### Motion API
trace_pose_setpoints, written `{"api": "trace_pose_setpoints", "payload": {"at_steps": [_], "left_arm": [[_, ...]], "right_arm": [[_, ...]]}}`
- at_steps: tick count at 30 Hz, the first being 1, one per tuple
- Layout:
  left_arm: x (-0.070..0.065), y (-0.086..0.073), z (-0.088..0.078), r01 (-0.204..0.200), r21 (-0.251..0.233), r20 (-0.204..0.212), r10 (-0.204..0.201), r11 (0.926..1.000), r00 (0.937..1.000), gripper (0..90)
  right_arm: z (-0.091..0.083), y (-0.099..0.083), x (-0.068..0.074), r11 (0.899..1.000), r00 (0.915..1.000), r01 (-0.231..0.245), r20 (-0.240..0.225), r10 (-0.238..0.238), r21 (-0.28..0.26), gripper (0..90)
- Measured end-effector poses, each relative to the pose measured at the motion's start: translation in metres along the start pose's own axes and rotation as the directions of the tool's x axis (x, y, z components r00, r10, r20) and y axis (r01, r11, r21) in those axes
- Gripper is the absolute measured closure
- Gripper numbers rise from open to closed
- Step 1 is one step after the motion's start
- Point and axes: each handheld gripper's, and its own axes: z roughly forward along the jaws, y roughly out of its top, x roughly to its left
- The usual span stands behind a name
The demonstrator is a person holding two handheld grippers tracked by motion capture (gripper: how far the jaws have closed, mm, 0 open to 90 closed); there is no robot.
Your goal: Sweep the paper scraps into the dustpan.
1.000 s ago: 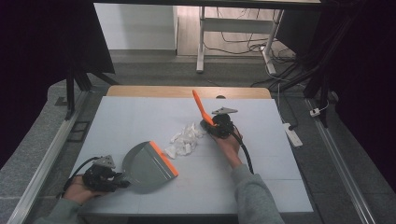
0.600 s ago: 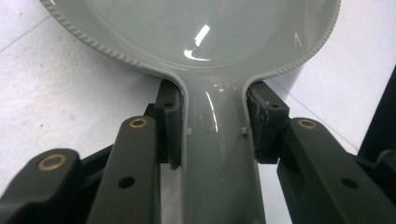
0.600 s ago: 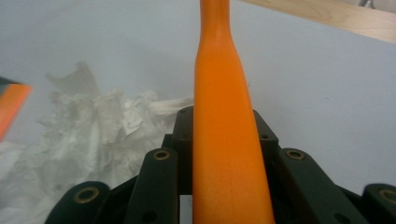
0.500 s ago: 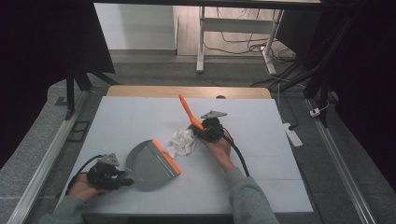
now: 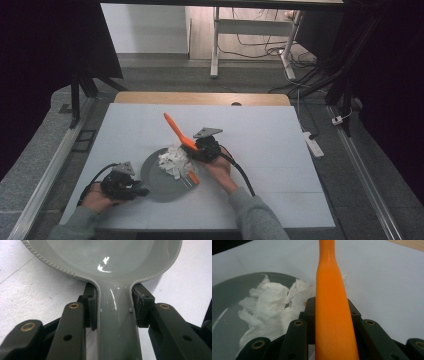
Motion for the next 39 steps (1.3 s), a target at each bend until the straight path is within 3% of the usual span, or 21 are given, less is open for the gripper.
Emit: {"api": "trace_pose_setpoints", "payload": {"at_steps": [8,11,16,24,29,39], "left_arm": [[0.0,0.0,0.001,0.003,-0.001,-0.002,-0.003,1.0,1.0,61.2],[0.0,0.0,0.001,0.003,-0.001,-0.001,-0.003,1.0,1.0,61.1],[0.0,0.0,0.001,0.005,-0.003,-0.003,-0.005,1.0,1.0,61.1],[-0.001,-0.001,0.0,0.006,-0.002,-0.006,-0.006,1.0,1.0,61.1],[-0.001,-0.001,0.0,0.005,-0.002,-0.008,-0.005,1.0,1.0,61.1],[-0.001,-0.001,0.0,0.005,-0.001,-0.008,-0.005,1.0,1.0,61.1]], "right_arm": [[-0.006,0.001,0.018,1.0,0.9973,0.014,-0.072,-0.015,-0.014,70.3],[-0.013,0.004,0.02,0.999,0.9968,0.034,-0.071,-0.036,-0.032,70.3],[-0.034,0.009,0.008,0.995,0.9998,0.01,-0.015,-0.011,-0.102,70.3],[-0.051,0.007,-0.011,0.993,0.9971,-0.02,0.07,0.029,-0.116,70.3],[-0.051,0.005,-0.022,0.994,0.9935,-0.037,0.103,0.048,-0.107,70.3],[-0.043,0.004,-0.035,0.997,0.9896,-0.029,0.139,0.038,-0.068,70.3]]}}
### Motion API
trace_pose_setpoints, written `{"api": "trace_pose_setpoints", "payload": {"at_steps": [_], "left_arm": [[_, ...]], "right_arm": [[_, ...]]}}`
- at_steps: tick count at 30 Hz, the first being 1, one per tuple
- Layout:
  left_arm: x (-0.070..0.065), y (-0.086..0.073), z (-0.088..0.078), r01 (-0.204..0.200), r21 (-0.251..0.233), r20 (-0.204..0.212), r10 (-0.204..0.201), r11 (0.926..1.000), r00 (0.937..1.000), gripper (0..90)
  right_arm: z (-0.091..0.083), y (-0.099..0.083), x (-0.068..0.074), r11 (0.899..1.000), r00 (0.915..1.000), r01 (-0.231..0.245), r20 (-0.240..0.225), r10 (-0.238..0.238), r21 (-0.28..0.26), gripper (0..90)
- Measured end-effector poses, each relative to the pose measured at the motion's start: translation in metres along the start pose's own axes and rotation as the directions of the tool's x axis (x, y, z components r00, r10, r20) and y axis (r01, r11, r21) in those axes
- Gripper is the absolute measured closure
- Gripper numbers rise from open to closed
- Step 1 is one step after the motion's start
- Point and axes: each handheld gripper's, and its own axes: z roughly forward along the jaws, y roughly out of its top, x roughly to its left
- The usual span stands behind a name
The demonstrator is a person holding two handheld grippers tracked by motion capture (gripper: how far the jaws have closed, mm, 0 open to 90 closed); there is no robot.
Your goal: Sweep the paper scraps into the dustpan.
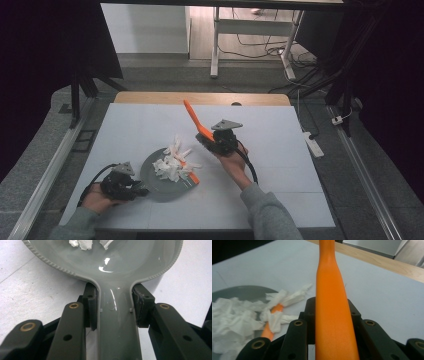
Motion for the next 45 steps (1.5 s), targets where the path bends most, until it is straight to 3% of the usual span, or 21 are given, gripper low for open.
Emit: {"api": "trace_pose_setpoints", "payload": {"at_steps": [11,17,23,27,32,41,45], "left_arm": [[0.0,0.0,0.0,0.003,-0.001,-0.001,-0.003,1.0,1.0,61.1],[-0.001,0.0,0.0,0.005,-0.002,-0.002,-0.005,1.0,1.0,61.1],[0.0,0.0,0.0,0.003,0.0,-0.003,-0.003,1.0,1.0,61.1],[0.0,0.0,0.0,0.005,-0.001,-0.005,-0.005,1.0,1.0,61.1],[0.001,0.0,0.001,0.004,-0.002,-0.003,-0.004,1.0,1.0,61.1],[0.001,0.001,0.002,0.019,-0.006,-0.005,-0.019,0.9998,0.9998,61.1],[-0.001,0.003,0.002,0.026,-0.006,-0.011,-0.026,0.9996,0.9996,61.1]], "right_arm": [[0.025,-0.001,-0.016,0.998,0.9986,-0.04,0.036,0.038,0.041,70.3],[0.042,0.009,-0.013,0.998,0.999,-0.028,0.036,0.027,0.047,70.3],[0.062,0.016,-0.005,0.997,0.9996,0.016,0.02,-0.017,0.071,70.3],[0.076,0.016,0.001,0.994,0.999,0.04,0.016,-0.041,0.102,70.3],[0.083,0.016,0.01,0.995,0.9991,0.041,-0.012,-0.04,0.096,70.3],[0.084,0.017,0.04,0.99,0.9947,0.08,-0.075,-0.071,0.12,70.3],[0.079,0.013,0.059,0.99,0.9894,0.081,-0.129,-0.066,0.117,70.3]]}}
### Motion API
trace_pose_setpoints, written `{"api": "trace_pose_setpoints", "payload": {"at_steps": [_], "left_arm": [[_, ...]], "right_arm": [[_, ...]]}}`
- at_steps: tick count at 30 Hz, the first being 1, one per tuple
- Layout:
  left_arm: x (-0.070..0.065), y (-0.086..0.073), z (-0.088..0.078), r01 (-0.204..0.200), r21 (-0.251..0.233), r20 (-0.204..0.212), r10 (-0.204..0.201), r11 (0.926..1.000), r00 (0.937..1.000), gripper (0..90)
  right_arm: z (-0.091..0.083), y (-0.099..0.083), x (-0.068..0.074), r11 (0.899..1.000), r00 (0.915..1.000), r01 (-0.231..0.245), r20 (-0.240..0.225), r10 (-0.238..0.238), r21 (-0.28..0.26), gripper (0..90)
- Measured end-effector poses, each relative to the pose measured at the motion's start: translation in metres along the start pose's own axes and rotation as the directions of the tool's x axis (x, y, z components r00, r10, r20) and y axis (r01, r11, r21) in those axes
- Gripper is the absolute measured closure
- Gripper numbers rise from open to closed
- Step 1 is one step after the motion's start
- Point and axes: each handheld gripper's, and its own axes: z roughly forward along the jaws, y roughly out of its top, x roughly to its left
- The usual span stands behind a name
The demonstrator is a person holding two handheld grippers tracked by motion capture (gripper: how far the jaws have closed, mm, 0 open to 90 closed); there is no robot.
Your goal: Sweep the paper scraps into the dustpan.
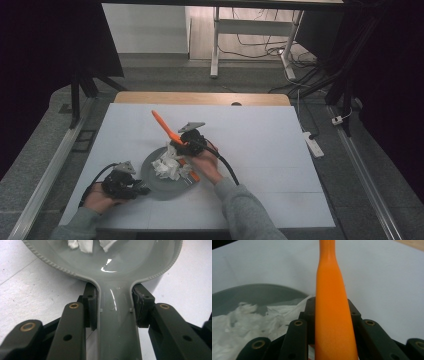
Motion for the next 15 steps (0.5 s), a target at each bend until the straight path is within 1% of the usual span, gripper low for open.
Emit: {"api": "trace_pose_setpoints", "payload": {"at_steps": [2,3,5,6,7,9,10,12,15], "left_arm": [[0.0,-0.001,0.0,0.002,-0.002,-0.001,-0.002,1.0,1.0,61.1],[0.0,-0.001,-0.001,0.004,-0.002,-0.001,-0.004,1.0,1.0,61.1],[-0.001,-0.001,-0.001,0.001,0.0,-0.005,-0.001,1.0,1.0,61.1],[-0.001,-0.001,-0.001,0.001,0.001,-0.007,-0.001,1.0,1.0,61.1],[-0.001,-0.001,-0.001,0.002,0.0,-0.008,-0.002,1.0,1.0,61.1],[-0.001,-0.002,-0.001,0.005,-0.002,-0.01,-0.005,1.0,0.9999,61.1],[-0.001,-0.003,-0.001,0.007,-0.004,-0.01,-0.007,1.0,0.9999,61.1],[-0.002,-0.004,-0.001,0.011,-0.007,-0.01,-0.011,0.9999,0.9999,61.1],[-0.001,-0.004,-0.001,0.009,-0.008,-0.009,-0.009,0.9999,0.9999,61.1]], "right_arm": [[-0.002,-0.001,0.012,0.999,0.9992,0.039,-0.003,-0.039,-0.002,70.2],[-0.004,-0.003,0.016,0.999,0.9989,0.044,-0.013,-0.044,-0.014,70.3],[-0.01,-0.004,0.022,0.999,0.9979,0.025,-0.058,-0.027,-0.033,70.3],[-0.012,-0.004,0.024,0.999,0.9968,0.021,-0.076,-0.024,-0.034,70.3],[-0.015,-0.005,0.027,0.999,0.9958,0.028,-0.087,-0.031,-0.03,70.3],[-0.02,-0.005,0.033,0.998,0.9936,0.055,-0.096,-0.059,-0.037,70.3],[-0.023,-0.004,0.033,0.997,0.9925,0.064,-0.101,-0.069,-0.046,70.3],[-0.032,-0.001,0.032,0.995,0.9935,0.056,-0.095,-0.064,-0.078,70.3],[-0.045,0.003,0.023,0.992,0.9969,0.029,-0.07,-0.037,-0.121,70.3]]}}
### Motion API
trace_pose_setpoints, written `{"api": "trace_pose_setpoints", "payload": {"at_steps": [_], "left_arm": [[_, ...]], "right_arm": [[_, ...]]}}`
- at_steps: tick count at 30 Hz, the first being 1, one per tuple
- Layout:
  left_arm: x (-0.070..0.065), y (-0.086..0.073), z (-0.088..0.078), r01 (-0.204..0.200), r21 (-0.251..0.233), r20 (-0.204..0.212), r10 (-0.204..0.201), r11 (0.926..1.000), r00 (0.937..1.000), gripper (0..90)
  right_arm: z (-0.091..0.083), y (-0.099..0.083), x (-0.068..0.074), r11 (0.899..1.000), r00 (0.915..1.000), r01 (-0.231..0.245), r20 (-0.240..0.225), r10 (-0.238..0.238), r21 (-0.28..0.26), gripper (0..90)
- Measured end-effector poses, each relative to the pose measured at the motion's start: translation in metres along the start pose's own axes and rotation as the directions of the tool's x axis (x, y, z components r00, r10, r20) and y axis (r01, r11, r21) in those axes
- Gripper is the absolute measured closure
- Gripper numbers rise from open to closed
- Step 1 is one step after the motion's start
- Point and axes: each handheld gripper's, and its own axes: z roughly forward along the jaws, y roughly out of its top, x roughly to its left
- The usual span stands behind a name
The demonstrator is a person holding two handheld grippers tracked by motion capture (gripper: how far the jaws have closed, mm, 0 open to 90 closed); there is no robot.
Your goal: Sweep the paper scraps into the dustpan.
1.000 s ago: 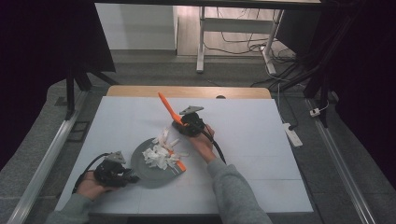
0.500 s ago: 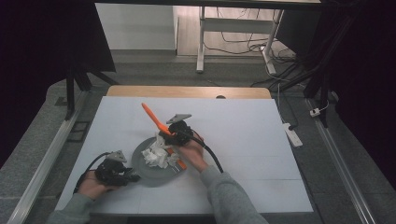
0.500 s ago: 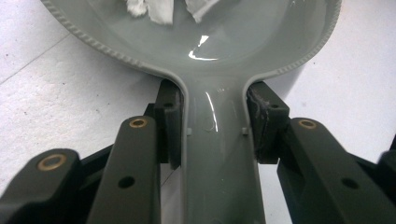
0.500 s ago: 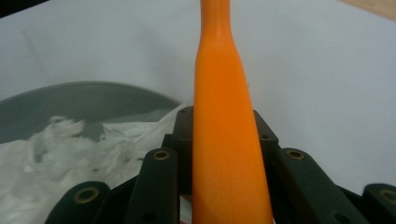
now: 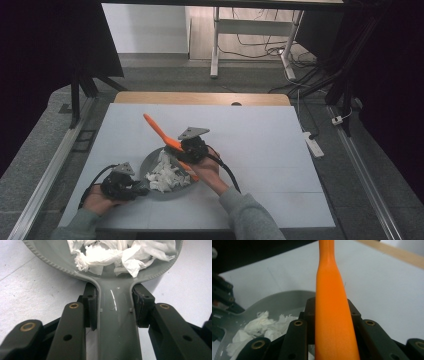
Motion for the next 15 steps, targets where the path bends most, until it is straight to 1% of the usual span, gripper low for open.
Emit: {"api": "trace_pose_setpoints", "payload": {"at_steps": [4,9,12,15], "left_arm": [[0.0,-0.001,0.0,-0.006,-0.001,-0.003,0.006,1.0,1.0,61.1],[0.001,-0.002,-0.001,-0.01,-0.001,-0.003,0.01,1.0,0.9999,61.1],[0.001,-0.003,-0.002,-0.006,-0.003,-0.002,0.006,1.0,1.0,61.1],[0.0,-0.005,-0.003,-0.014,-0.001,0.003,0.014,0.9999,0.9999,61.1]], "right_arm": [[-0.013,0.0,-0.011,1.0,0.999,-0.015,0.043,0.015,-0.004,70.3],[-0.025,-0.008,-0.017,1.0,0.995,-0.011,0.099,0.01,0.006,70.3],[-0.033,-0.015,-0.024,0.999,0.9907,-0.022,0.135,0.018,0.032,70.3],[-0.04,-0.024,-0.032,0.997,0.9829,-0.06,0.177,0.052,0.039,70.3]]}}
